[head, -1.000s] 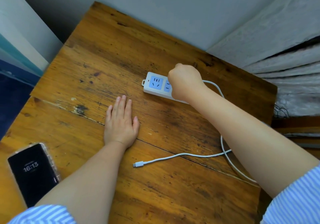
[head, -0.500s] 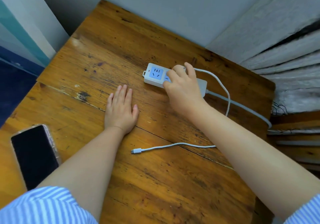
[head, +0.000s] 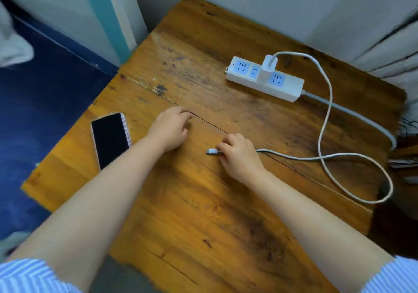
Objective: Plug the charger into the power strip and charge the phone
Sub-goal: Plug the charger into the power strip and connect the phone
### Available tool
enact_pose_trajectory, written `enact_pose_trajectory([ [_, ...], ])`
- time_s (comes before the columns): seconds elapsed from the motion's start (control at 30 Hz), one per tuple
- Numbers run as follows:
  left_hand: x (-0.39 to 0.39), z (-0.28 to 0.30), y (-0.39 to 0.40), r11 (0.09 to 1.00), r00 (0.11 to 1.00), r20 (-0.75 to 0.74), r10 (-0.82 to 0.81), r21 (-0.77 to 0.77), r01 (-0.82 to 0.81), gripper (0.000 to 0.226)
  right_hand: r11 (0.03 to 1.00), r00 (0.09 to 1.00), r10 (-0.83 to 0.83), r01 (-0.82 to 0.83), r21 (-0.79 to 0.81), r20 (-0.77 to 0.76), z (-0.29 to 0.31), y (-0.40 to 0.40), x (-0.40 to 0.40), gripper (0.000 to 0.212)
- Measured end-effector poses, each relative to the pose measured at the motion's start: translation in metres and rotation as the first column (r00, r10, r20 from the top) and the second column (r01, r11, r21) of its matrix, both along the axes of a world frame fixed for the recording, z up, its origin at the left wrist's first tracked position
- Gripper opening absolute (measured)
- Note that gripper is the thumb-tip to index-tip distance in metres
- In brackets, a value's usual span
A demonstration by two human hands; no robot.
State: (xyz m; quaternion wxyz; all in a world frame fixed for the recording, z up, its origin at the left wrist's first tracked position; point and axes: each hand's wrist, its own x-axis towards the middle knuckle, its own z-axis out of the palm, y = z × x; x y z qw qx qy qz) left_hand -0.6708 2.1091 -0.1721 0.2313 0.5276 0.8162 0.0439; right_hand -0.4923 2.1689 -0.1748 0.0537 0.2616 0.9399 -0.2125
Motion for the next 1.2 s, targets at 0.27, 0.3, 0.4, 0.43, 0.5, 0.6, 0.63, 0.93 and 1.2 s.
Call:
enact_pose_trajectory([
  [0.27,-0.048,0.015,-0.088,0.885,0.896,-0.233,-0.378,-0.377,0.275,0.062,0.977,0.977,-0.208,0.204,-0.065,-0.048,-0.008,-0.035,-0.014,0.018],
  [0.3,-0.055,0.016,-0.096,0.845,0.865,-0.243,-0.439,-0.438,0.306,0.065,0.978,0.978,-0.203,0.199,-0.069,-0.052,-0.008,-0.042,-0.014,0.018],
  [0.4,-0.073,0.017,-0.113,0.735,0.77,-0.242,-0.59,-0.555,0.389,0.08,0.978,0.978,-0.199,0.195,-0.075,-0.06,-0.003,-0.064,-0.02,0.015],
  [0.43,-0.077,0.016,-0.117,0.706,0.742,-0.237,-0.627,-0.575,0.414,0.084,0.978,0.978,-0.2,0.195,-0.073,-0.058,-0.002,-0.07,-0.021,0.015],
  [0.5,-0.081,0.015,-0.121,0.665,0.69,-0.241,-0.683,-0.597,0.45,0.087,0.973,0.973,-0.225,0.221,-0.066,-0.056,0.001,-0.084,-0.025,0.014],
  [0.6,-0.083,0.012,-0.121,0.608,0.615,-0.237,-0.752,-0.612,0.506,0.089,0.953,0.954,-0.296,0.292,-0.087,-0.038,0.002,-0.103,-0.031,0.014],
  [0.63,-0.085,0.012,-0.121,0.586,0.59,-0.226,-0.775,-0.605,0.539,0.09,0.936,0.94,-0.34,0.335,-0.107,-0.031,0.002,-0.11,-0.033,0.014],
  [0.93,-0.094,0.011,-0.112,0.598,0.59,-0.18,-0.787,-0.452,0.662,0.093,0.808,0.822,-0.564,0.531,-0.254,-0.077,0.011,-0.153,-0.047,0.014],
  [1.2,-0.082,0.02,-0.107,0.816,0.812,-0.077,-0.578,-0.048,0.576,0.098,0.809,0.762,-0.588,0.555,-0.194,-0.271,0.034,-0.153,-0.052,0.01],
])
